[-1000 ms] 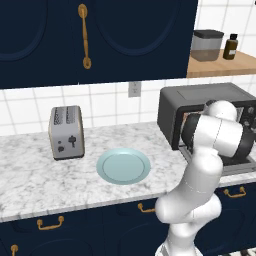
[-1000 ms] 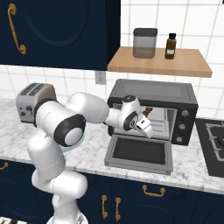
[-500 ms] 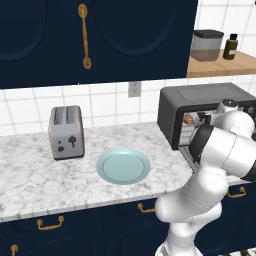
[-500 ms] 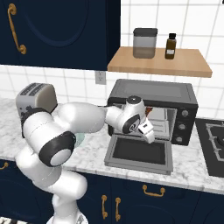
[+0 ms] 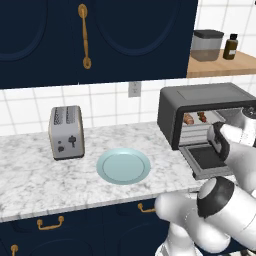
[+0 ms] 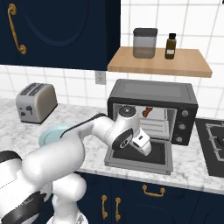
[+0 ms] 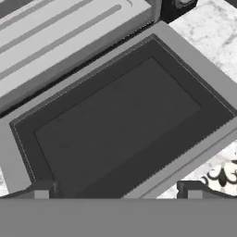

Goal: Pick up the kebab skewer and baguette bread, and place them inside the toaster oven. Close the toaster oven door and start by setting the timer.

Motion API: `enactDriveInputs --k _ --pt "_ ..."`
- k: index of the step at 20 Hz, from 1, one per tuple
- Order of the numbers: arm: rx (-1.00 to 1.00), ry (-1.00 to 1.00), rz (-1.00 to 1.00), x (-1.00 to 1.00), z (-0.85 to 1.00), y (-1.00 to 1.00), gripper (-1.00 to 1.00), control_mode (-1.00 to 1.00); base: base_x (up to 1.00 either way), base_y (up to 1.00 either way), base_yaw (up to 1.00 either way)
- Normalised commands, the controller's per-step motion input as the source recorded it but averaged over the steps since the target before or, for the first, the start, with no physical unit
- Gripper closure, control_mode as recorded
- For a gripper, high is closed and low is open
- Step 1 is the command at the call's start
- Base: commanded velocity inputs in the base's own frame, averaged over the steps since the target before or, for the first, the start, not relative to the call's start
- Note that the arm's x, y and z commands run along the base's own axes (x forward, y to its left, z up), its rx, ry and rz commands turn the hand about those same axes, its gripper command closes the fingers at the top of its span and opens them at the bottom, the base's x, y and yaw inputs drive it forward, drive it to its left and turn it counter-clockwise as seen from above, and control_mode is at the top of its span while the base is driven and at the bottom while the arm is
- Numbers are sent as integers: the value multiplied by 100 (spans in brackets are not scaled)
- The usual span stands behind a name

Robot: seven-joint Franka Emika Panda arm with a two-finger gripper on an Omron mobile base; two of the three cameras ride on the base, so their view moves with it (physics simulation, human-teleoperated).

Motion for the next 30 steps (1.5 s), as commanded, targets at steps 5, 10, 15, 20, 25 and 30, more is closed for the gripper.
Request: enactDriveInputs --k 5,10,15,20,25,30 --pt "-6 13 24 -79 -4 63 -100 -100 0 0 0" --pt "-2 24 19 -31 -10 46 -100 -100 0 0 0" --pt "-2 7 15 -31 -26 18 -100 -100 0 0 0" --pt "0 0 10 11 -27 0 -100 -100 0 0 0" --pt "0 0 10 9 -29 1 -100 -100 0 0 0" --pt "0 0 10 26 -20 0 -100 -100 0 0 0"
